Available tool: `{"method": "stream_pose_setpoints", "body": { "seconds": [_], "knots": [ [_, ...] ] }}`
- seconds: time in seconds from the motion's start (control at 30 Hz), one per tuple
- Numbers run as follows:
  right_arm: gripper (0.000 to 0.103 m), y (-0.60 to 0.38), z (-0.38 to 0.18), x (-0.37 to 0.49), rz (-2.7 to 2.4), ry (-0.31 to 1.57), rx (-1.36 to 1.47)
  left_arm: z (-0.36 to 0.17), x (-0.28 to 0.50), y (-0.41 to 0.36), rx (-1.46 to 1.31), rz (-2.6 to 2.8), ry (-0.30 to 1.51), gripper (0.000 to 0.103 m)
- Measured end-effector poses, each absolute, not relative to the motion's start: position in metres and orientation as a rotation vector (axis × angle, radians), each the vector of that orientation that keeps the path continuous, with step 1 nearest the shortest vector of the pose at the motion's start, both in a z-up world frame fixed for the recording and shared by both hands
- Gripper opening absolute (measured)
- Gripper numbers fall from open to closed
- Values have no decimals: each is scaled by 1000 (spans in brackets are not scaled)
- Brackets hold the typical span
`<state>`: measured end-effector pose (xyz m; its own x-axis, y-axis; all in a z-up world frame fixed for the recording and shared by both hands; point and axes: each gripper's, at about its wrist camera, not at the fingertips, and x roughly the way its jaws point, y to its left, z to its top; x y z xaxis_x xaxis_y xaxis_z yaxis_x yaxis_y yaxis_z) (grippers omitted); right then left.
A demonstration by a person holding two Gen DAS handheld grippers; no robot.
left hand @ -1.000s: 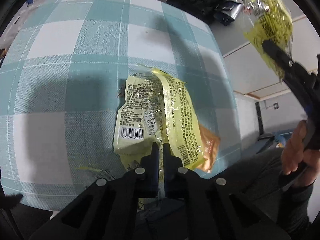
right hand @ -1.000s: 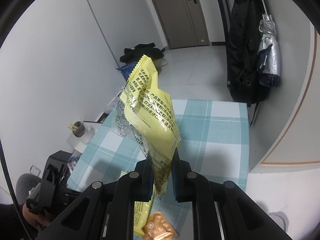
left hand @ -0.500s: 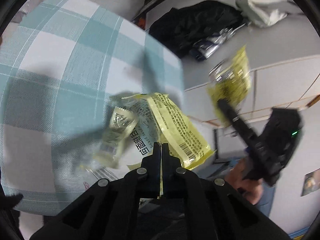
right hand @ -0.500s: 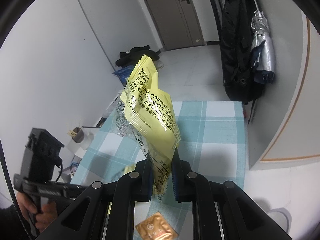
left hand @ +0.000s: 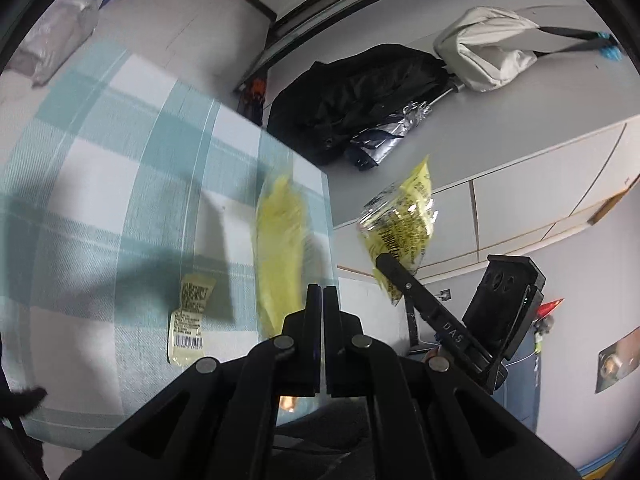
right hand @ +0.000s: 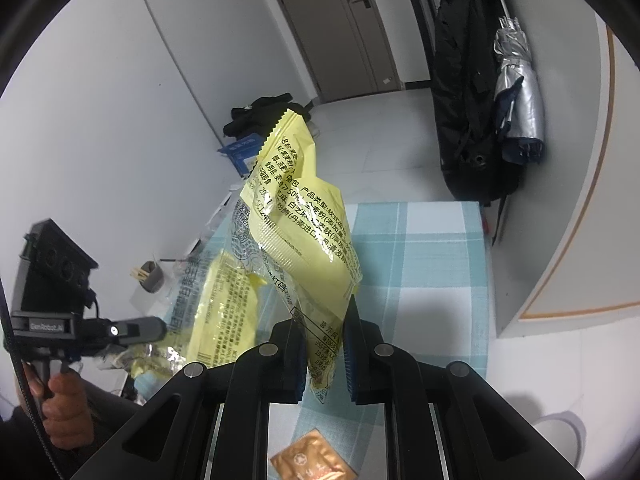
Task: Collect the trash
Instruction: 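Carry both held yellow packets away from the table toward the toilet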
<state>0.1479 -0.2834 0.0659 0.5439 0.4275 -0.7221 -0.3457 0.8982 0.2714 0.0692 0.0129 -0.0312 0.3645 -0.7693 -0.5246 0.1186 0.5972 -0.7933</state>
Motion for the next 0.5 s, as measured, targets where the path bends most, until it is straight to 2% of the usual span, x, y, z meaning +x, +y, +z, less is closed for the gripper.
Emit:
{"method": "stream_pose_setpoints", "body": {
  "seconds": [0.23, 0.4, 0.43, 0.47, 0.5],
  "knots": [
    [14, -280, 78, 147, 470, 855, 92, -4, 75, 3, -626, -665, 1006, 0],
    [14, -286, 80, 150, 446, 857, 115, -25, 86, 2, -508, -541, 1070, 0],
    [14, -287, 80, 148, 443, 859, 119, -33, 89, 3, -488, -515, 1105, 12],
    [14, -287, 79, 148, 443, 863, 122, -42, 92, 3, -463, -494, 1132, 31],
    [14, -287, 78, 147, 443, 865, 121, -54, 97, 2, -438, -475, 1148, 40]
  ]
}}
